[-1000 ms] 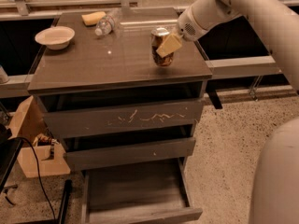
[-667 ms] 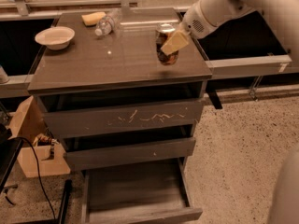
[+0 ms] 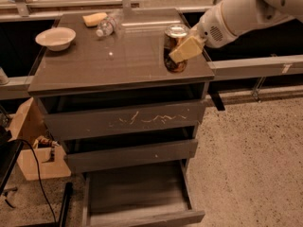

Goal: Place orange can into bottom drawer

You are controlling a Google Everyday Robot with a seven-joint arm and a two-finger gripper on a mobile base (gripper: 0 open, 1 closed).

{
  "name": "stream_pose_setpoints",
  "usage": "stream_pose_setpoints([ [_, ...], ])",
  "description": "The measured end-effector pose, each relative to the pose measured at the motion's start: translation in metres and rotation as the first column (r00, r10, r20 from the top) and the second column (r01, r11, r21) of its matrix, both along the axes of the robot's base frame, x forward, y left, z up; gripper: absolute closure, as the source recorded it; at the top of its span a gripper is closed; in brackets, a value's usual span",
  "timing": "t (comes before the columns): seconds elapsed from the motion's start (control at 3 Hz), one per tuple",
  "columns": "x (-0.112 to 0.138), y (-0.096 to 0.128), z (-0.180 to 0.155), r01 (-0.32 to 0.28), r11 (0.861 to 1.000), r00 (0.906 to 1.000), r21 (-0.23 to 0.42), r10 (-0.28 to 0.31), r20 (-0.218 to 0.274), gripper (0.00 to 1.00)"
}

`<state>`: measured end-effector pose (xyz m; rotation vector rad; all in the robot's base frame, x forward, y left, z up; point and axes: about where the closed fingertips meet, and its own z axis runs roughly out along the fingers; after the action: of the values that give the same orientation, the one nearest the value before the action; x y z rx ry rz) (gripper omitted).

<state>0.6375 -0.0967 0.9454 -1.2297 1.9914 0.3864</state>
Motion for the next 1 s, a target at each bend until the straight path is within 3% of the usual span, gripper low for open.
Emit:
stream_pose_setpoints([
  [0.33, -0.038, 0.011, -0.012, 0.002, 0.999, 1.0000, 0.032, -0.002, 0.007, 1.00],
  [0.67, -0.058, 0.025, -0.048, -0.014, 0.999, 0.9998, 0.037, 0.014, 0.013, 1.00],
  [1.0, -0.055, 0.035, -0.100, -0.076, 0.997, 0.9966, 0.029, 0.075, 0.033, 1.00],
])
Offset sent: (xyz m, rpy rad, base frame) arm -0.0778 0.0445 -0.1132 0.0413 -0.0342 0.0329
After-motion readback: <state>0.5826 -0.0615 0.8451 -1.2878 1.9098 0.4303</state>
